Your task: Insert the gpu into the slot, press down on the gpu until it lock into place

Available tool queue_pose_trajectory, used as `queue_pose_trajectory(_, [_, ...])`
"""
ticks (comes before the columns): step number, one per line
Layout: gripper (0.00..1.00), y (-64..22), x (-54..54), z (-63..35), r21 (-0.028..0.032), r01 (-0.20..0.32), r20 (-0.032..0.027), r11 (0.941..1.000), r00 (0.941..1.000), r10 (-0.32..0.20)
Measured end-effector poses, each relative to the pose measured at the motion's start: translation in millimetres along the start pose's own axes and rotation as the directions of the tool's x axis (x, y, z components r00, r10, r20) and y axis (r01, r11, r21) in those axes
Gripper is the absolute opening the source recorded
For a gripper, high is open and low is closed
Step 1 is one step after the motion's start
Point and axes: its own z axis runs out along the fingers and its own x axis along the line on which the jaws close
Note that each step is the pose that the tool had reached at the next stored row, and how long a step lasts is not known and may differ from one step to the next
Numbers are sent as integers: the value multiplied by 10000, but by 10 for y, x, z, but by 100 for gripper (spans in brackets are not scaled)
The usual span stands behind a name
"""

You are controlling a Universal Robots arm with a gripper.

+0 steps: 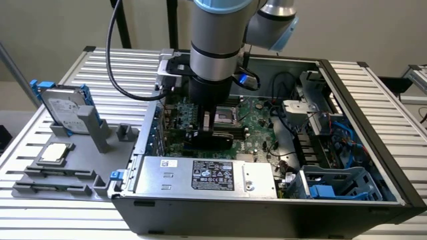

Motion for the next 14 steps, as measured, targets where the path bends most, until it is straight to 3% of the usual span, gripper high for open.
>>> queue_pose_trajectory(5, [34,11,-7,-230,-18,-1,0,10000,10000,1])
queue_pose_trajectory(8, [18,17,-11,-363,-19,0,0,10000,10000,0])
queue_pose_trajectory(14, [11,18,-12,-383,-18,3,10,10000,10000,-3])
